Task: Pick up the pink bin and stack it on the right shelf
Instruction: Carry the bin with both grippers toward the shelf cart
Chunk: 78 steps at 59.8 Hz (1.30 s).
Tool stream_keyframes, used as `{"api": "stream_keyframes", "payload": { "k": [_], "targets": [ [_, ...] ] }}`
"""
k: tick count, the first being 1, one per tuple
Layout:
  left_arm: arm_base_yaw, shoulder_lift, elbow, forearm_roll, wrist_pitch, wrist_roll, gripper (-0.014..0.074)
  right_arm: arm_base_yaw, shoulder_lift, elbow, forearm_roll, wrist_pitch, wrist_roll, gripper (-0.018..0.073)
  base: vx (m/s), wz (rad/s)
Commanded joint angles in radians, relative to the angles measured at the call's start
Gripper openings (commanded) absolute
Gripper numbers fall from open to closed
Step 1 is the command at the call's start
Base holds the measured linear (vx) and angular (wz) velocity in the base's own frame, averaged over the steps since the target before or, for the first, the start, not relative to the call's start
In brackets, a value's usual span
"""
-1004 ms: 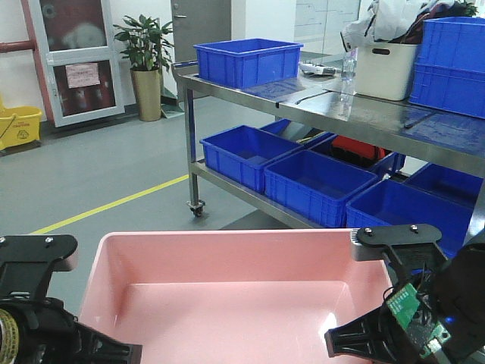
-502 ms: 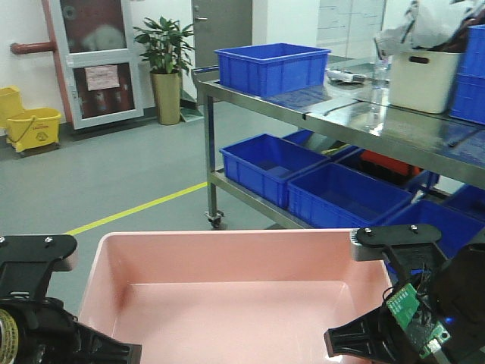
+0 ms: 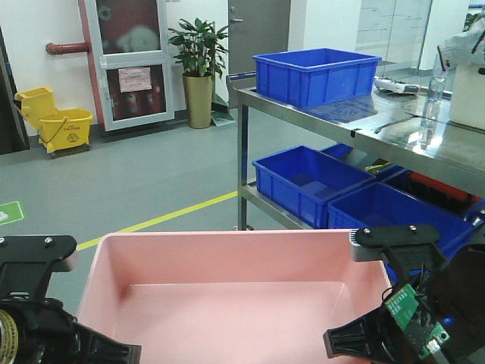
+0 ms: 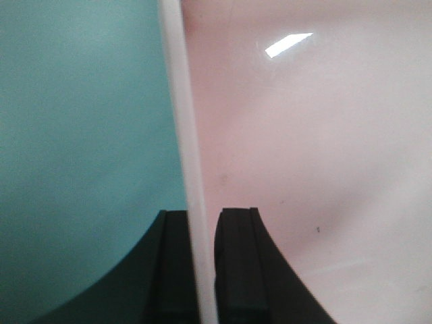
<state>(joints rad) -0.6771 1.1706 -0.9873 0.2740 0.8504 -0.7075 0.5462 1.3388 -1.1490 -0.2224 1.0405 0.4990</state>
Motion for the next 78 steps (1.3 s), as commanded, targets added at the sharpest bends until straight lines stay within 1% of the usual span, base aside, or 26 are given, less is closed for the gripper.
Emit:
{"api": "stream_keyframes", "payload": {
  "k": [1, 78],
  "targets": [
    [-0.011, -0.033, -0.035, -0.009, -0.11, 0.005, 0.0094, 0.002, -0.032, -0.028, -0.038, -0.051, -0.005, 0.0116, 0.34, 0.06],
    [-0.011, -0.033, -0.035, -0.009, -0.11, 0.005, 0.0094, 0.002, -0.032, -0.028, -0.038, -0.052, -0.005, 0.0116, 0.39, -0.04]
  ]
}}
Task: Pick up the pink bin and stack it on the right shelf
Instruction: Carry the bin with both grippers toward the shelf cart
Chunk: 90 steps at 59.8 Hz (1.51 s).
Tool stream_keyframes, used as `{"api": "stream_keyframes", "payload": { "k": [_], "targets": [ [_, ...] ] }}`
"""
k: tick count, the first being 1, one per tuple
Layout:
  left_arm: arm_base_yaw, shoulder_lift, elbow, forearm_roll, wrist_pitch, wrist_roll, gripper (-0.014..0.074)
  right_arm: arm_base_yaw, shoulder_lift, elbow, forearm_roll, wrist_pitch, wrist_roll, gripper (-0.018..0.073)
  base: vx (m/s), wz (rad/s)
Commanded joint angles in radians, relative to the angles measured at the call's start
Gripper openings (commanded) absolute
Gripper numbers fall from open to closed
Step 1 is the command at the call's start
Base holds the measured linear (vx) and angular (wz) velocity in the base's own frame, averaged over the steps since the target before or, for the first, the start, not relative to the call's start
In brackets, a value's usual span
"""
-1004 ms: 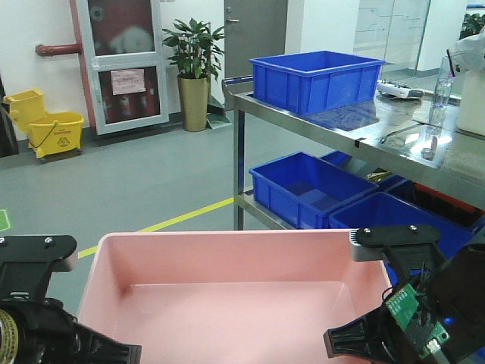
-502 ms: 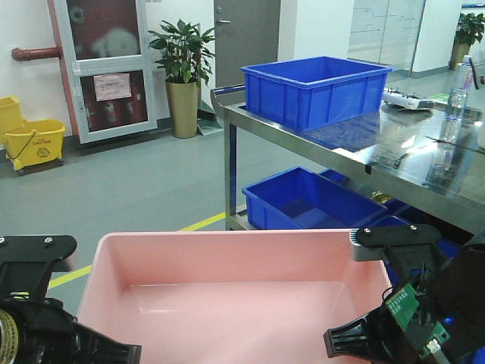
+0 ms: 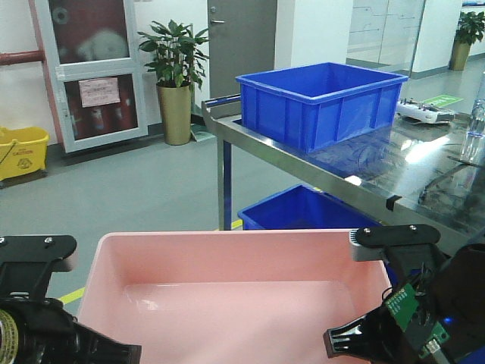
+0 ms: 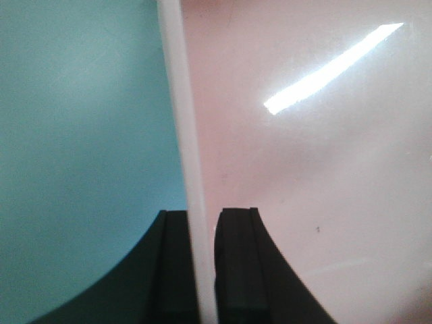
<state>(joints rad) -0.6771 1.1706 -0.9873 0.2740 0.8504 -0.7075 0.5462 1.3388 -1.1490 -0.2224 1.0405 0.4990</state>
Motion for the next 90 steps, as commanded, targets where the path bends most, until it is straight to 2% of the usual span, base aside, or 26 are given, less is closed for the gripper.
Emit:
{"api": "stream_keyframes", "payload": {
  "k": [1, 25, 90],
  "targets": [
    [-0.011, -0.033, -0.035, -0.009, -0.11, 0.005, 0.0094, 0.002, -0.032, -0.028, -0.038, -0.052, -0.005, 0.0116, 0.42, -0.12],
    [-0.011, -0.033, -0.035, -0.009, -0.11, 0.005, 0.0094, 0.002, -0.032, -0.028, -0.038, -0.052, -0.005, 0.0116, 0.41, -0.25],
    [-0.011, -0.033, -0.035, -0.009, -0.11, 0.005, 0.0094, 0.002, -0.032, -0.028, -0.038, -0.052, -0.005, 0.0116, 0.31, -0.44]
  ]
}}
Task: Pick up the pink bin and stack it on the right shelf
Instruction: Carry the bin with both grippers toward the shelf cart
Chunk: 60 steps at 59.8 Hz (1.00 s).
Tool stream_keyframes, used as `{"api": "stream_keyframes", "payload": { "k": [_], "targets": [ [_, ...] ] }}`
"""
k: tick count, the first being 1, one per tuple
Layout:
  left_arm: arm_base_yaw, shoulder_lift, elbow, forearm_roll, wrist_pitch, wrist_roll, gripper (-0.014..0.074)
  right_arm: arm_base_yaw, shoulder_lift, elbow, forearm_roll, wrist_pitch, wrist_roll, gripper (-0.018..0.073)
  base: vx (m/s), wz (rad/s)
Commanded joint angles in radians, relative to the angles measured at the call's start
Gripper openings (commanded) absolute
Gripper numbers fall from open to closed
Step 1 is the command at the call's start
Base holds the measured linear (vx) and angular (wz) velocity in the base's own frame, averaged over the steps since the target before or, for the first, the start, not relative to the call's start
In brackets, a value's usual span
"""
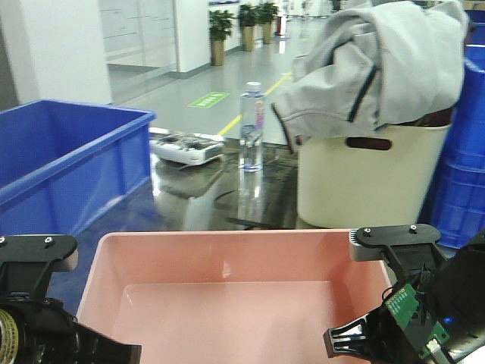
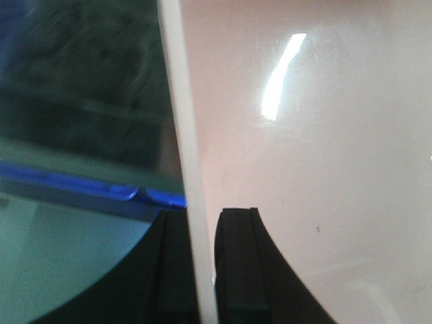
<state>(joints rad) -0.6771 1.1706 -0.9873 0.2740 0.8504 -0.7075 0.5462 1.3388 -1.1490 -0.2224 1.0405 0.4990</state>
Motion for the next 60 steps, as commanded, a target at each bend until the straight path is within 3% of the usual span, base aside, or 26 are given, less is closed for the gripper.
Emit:
{"api": "stream_keyframes", "payload": {
  "k": [1, 60],
  "targets": [
    [-0.011, -0.033, -0.035, -0.009, -0.11, 0.005, 0.0094, 0.002, -0.032, -0.028, -0.038, -0.052, -0.005, 0.0116, 0.22, -0.44],
    [-0.011, -0.033, -0.035, -0.009, -0.111, 0.005, 0.0094, 0.002, -0.032, -0.028, -0.038, -0.052, -0.005, 0.0116, 0.15, -0.36]
  ]
}}
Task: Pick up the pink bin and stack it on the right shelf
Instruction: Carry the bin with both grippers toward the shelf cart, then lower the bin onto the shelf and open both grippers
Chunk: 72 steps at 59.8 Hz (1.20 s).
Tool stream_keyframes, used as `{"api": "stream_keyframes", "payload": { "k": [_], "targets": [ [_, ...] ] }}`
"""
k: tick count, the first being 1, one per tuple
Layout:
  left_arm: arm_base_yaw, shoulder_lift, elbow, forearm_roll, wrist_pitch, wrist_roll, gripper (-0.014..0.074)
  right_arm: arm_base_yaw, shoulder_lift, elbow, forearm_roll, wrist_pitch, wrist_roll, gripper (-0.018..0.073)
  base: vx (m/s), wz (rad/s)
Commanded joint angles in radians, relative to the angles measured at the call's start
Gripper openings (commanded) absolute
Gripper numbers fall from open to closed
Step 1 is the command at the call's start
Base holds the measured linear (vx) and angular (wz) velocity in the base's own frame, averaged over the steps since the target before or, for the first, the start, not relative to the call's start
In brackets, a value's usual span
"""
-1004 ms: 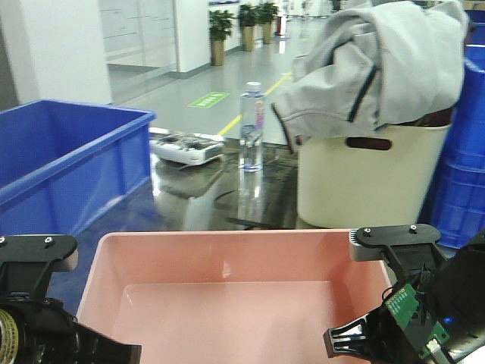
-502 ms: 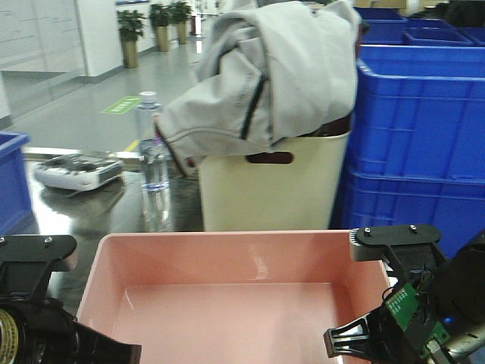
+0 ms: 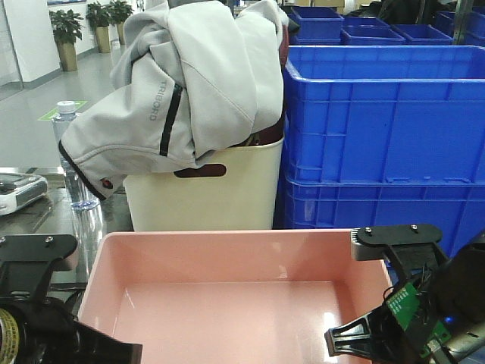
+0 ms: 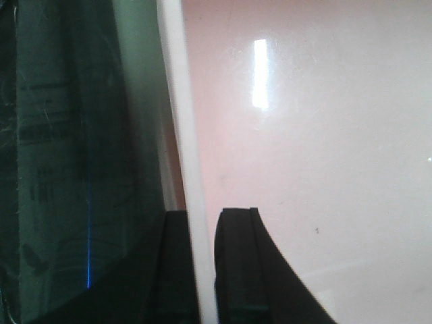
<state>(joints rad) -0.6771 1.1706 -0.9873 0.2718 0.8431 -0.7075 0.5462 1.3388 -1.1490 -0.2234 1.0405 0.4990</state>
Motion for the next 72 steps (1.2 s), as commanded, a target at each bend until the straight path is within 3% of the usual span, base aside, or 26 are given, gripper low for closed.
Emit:
{"api": "stream_keyframes", "payload": {
  "k": [1, 56, 64, 72],
  "targets": [
    [-0.011, -0.033, -0.035, -0.007, -0.104, 0.005, 0.0094, 0.002, -0.032, -0.028, -0.037, -0.052, -0.005, 0.0116, 0.02, -0.02],
    [-0.011, -0.033, -0.035, -0.002, -0.126, 0.005, 0.0094, 0.002, -0.032, -0.028, -0.03, -0.056, -0.007, 0.0116, 0.0, 0.0],
    [-0.007, -0.031, -0.035, -0.003, -0.082, 0.12, 0.0094, 0.001, -0.014, -0.033, 0.005, -0.034, -0.075, 0.0116, 0.0, 0.0],
    [0.03, 0.006, -0.069, 0.001, 0.019, 0.168, 0.0099, 0.001, 0.05, -0.081, 0.008, 0.007, -0.076, 0.0116, 0.0, 0.0]
  ]
}}
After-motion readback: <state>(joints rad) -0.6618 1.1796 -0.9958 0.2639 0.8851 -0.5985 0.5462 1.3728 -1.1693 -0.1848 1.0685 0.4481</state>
